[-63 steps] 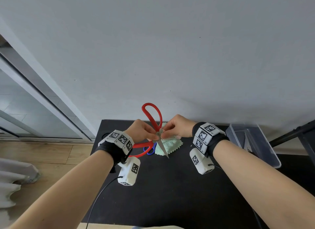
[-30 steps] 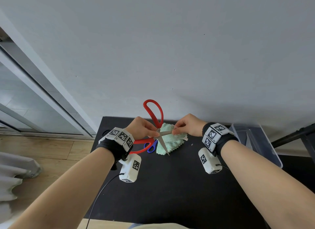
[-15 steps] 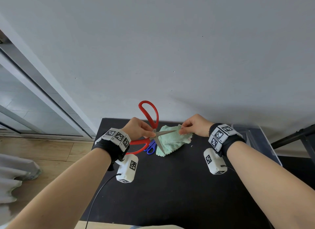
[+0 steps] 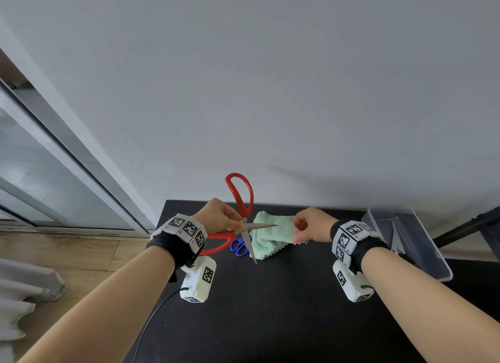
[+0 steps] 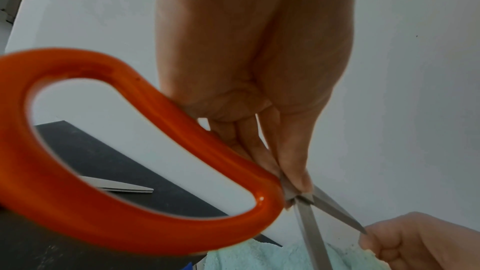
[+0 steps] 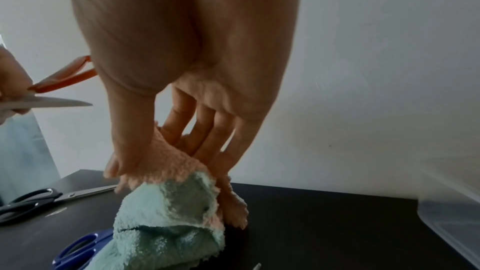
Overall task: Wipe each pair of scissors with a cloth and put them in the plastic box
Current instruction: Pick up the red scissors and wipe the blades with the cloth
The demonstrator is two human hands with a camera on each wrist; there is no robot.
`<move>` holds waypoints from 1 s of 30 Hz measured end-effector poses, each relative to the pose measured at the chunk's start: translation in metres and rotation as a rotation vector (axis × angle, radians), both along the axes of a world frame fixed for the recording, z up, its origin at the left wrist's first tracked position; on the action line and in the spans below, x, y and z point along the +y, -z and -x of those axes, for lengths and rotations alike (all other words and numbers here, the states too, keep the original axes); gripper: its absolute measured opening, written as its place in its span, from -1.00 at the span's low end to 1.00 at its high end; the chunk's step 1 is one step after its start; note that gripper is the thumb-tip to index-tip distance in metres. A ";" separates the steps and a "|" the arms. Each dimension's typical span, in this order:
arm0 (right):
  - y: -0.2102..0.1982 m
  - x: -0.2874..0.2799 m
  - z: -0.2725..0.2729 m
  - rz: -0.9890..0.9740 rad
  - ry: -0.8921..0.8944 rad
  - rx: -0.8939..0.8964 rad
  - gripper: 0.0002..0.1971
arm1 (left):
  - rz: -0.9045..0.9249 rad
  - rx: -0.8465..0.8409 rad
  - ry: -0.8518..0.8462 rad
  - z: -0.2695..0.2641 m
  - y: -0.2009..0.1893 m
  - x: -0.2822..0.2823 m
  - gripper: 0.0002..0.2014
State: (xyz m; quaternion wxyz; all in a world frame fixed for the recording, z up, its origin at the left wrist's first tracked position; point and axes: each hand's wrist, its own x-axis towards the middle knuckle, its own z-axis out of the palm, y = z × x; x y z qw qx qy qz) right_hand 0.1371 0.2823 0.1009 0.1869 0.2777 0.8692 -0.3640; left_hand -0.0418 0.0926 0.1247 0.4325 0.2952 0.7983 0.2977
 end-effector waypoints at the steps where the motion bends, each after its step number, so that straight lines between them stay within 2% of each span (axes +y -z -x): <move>1: 0.000 0.000 -0.001 -0.016 -0.023 -0.010 -0.78 | 0.001 -0.001 -0.001 0.000 0.000 0.000 -0.92; 4: 0.000 -0.001 -0.002 -0.063 -0.032 -0.042 -0.89 | 0.001 -0.007 0.010 -0.003 0.001 -0.002 -0.93; 9: 0.006 -0.009 -0.001 -0.099 0.003 -0.049 -0.94 | -0.006 -0.020 0.025 -0.007 0.004 -0.005 -0.96; 11: 0.009 -0.012 0.000 -0.116 0.023 -0.027 -0.84 | -0.016 -0.028 0.021 -0.008 0.006 -0.007 -0.94; 13: 0.012 -0.014 -0.002 -0.136 0.007 -0.021 -0.95 | -0.019 -0.044 0.010 -0.009 0.008 -0.008 -0.91; 15: 0.014 -0.016 -0.003 -0.153 -0.002 -0.037 -0.76 | -0.014 -0.055 0.005 -0.009 0.010 -0.010 -0.90; 17: 0.016 -0.016 -0.005 -0.164 -0.004 -0.052 -0.69 | -0.005 -0.046 -0.003 -0.009 0.012 -0.012 -0.92; 19: 0.018 -0.017 -0.006 -0.177 0.015 -0.056 -0.70 | -0.011 -0.037 -0.009 -0.010 0.013 -0.013 -0.94; 21: 0.016 -0.016 -0.007 -0.206 0.046 -0.055 -0.83 | -0.022 -0.032 -0.008 -0.011 0.014 -0.015 -0.96; 25: 0.010 -0.016 -0.008 -0.233 0.062 -0.058 -0.62 | -0.032 -0.006 0.030 -0.010 0.010 -0.019 -0.95; 27: 0.004 -0.014 -0.006 -0.254 0.054 0.000 -0.64 | -0.029 -0.030 0.048 -0.009 0.004 -0.019 -0.95; 30: -0.010 -0.014 -0.001 -0.278 0.034 0.209 -0.63 | -0.025 -0.049 0.089 -0.008 -0.006 -0.017 -0.91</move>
